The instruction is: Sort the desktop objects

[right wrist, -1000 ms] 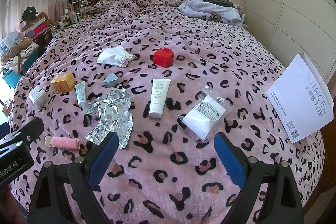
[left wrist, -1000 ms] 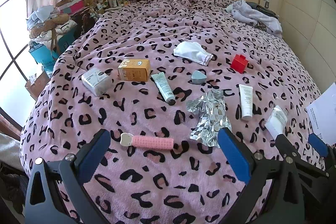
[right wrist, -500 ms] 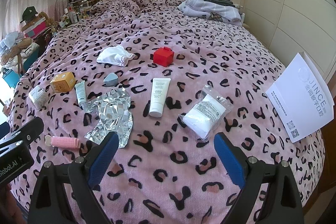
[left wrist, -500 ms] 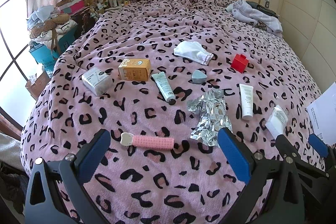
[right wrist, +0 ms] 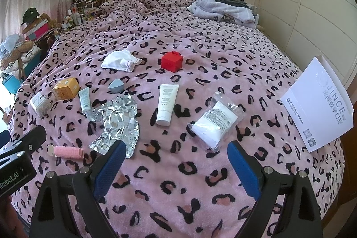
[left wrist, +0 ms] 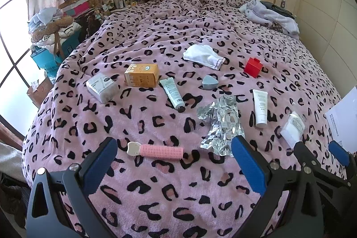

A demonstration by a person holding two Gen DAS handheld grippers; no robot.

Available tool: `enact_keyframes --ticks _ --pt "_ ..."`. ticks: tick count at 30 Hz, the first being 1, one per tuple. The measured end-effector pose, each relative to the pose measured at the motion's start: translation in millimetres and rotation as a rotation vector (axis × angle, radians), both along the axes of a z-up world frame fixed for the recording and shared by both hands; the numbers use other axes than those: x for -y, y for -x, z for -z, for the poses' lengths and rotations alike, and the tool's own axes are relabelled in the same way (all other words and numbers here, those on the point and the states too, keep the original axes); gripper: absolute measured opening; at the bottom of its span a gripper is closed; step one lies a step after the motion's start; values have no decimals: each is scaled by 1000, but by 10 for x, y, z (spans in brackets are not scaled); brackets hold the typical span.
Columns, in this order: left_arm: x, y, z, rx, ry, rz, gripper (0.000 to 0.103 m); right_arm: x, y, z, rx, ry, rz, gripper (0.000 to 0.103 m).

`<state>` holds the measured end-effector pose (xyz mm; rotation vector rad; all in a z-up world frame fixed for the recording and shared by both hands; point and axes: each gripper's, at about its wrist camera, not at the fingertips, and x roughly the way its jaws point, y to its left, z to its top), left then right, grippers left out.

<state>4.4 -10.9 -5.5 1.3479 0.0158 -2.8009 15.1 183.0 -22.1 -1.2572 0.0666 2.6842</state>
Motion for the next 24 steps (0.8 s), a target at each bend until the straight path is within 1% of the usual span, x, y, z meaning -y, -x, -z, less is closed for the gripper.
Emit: enact_keyframes --ticks 3,7,10,13,17,19,24 --pt "15 16 -2 9 -13 3 103 -30 13 -22 -2 -5 0 95" --pt "119 57 24 36 -53 -7 103 -171 8 -77 -15 -35 16 95" --pt "292 79 96 71 -79 -46 103 -307 -26 -72 -14 -59 34 95" --pt "473 61 226 76 -99 -72 103 -468 -86 22 1 -69 50 95" --pt "599 22 432 94 -127 -74 103 -635 -146 243 36 -23 68 95" --pt "621 11 523 99 -135 -72 103 -693 -155 350 51 9 74 95" --pt "617 68 770 139 -144 -92 103 -767 -90 463 58 31 78 95"
